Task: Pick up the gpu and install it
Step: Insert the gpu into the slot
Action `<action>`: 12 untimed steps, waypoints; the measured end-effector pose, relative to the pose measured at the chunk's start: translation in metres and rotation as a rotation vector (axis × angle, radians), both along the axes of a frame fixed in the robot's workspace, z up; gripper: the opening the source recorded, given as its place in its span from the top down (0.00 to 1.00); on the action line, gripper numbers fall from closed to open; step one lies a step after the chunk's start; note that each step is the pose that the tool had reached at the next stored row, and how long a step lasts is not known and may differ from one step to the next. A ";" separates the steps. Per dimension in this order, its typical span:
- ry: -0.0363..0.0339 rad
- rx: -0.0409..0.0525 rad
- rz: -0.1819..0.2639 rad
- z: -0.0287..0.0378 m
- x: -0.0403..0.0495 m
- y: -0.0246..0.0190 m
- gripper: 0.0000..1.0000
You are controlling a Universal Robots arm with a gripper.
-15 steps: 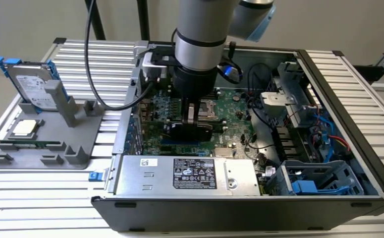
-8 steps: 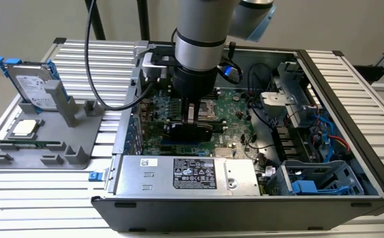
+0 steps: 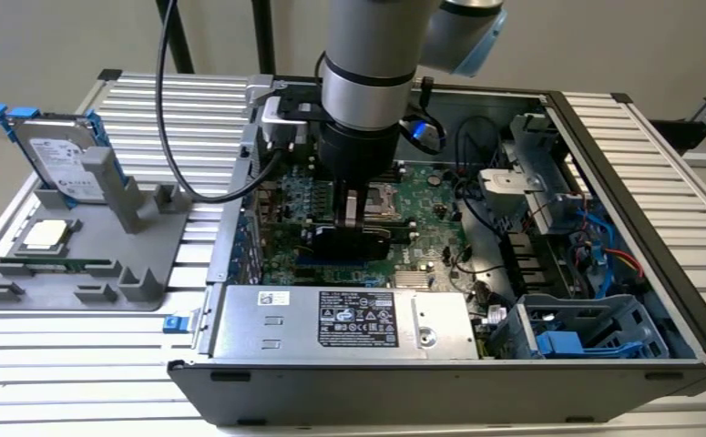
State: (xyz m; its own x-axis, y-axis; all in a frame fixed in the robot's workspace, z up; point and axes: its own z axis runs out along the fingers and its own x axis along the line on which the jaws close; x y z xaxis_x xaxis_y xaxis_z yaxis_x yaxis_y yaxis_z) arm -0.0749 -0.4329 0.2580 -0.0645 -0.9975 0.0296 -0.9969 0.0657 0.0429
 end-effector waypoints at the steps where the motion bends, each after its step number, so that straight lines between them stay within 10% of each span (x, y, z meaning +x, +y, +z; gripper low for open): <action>1: 0.0000 0.0000 0.000 0.0000 0.0000 -0.0003 1.00; 12: -0.0002 0.0001 0.000 -0.0004 -0.0010 -0.0016 1.00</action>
